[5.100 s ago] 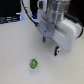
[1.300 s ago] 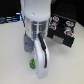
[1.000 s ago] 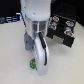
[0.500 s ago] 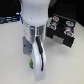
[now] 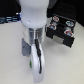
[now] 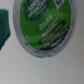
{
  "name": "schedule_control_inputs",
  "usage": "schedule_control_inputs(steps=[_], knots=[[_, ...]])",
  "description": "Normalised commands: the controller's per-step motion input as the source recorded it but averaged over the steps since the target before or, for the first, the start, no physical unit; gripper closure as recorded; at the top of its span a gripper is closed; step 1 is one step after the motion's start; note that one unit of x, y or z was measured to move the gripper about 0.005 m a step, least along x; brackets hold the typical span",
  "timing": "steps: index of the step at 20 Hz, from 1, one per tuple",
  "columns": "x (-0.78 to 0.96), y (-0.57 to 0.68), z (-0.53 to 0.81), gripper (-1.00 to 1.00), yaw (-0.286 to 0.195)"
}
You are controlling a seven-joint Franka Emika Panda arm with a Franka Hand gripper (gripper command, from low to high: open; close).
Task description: Open the kcup holder, insert the kcup into the holder, and close the kcup holder
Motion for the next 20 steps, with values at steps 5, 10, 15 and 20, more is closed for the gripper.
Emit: schedule_control_inputs(steps=[5,10,15,20], knots=[[0.18,-0.06,-0.05,-1.00,-0.124],[0.27,-0.04,-0.02,-1.00,-0.116],[0.20,-0.01,-0.01,1.00,-0.086],[0.04,0.02,0.04,1.00,-0.004]])
